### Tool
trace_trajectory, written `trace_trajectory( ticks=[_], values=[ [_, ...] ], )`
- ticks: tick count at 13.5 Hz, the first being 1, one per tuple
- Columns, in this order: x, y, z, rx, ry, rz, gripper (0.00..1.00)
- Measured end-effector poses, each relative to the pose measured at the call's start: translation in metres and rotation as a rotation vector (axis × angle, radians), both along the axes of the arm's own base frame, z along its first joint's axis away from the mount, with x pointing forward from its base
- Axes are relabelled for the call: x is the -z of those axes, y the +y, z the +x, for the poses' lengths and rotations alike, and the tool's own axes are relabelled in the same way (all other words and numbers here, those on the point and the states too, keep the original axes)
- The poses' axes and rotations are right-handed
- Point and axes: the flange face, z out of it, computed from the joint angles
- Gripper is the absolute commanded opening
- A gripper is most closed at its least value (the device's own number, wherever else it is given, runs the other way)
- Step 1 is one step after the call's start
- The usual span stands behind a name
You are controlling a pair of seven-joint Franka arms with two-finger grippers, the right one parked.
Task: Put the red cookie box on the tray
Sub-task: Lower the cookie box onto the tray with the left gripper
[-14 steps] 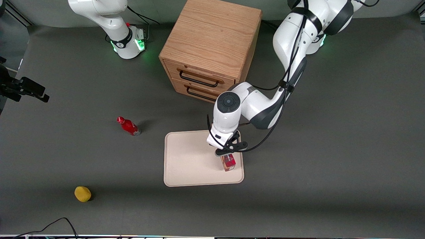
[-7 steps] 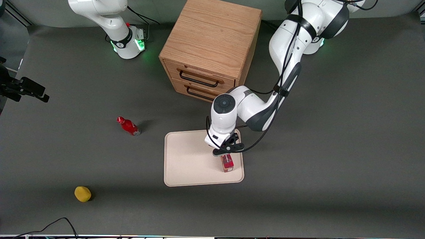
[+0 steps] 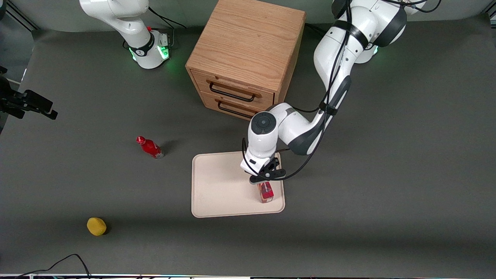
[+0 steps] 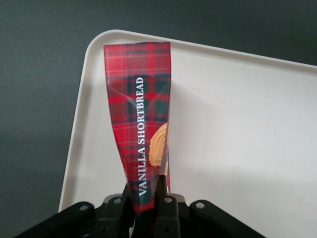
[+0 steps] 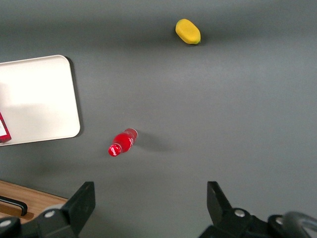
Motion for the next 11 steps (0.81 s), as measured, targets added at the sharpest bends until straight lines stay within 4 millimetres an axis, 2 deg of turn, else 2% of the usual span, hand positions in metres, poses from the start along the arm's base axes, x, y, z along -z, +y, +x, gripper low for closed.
trace_trajectory(
  ticks=[1,2,3,4,5,8,11],
  values=[
    [0.000,0.000,0.000,-0.001,-0.001,0.001,0.07],
    [0.000,0.001,0.001,-0.001,-0.001,0.001,0.30],
    [0.000,0.001,0.001,-0.001,-0.002,0.000,0.63],
    [0.001,0.002,0.001,-0.001,-0.005,0.003,0.86],
    [0.003,0.003,0.002,-0.001,-0.008,0.004,1.00],
    [0.006,0.006,0.004,-0.003,-0.013,0.005,1.00],
    [-0.001,0.011,0.011,-0.013,-0.024,0.000,1.00]
  ],
)
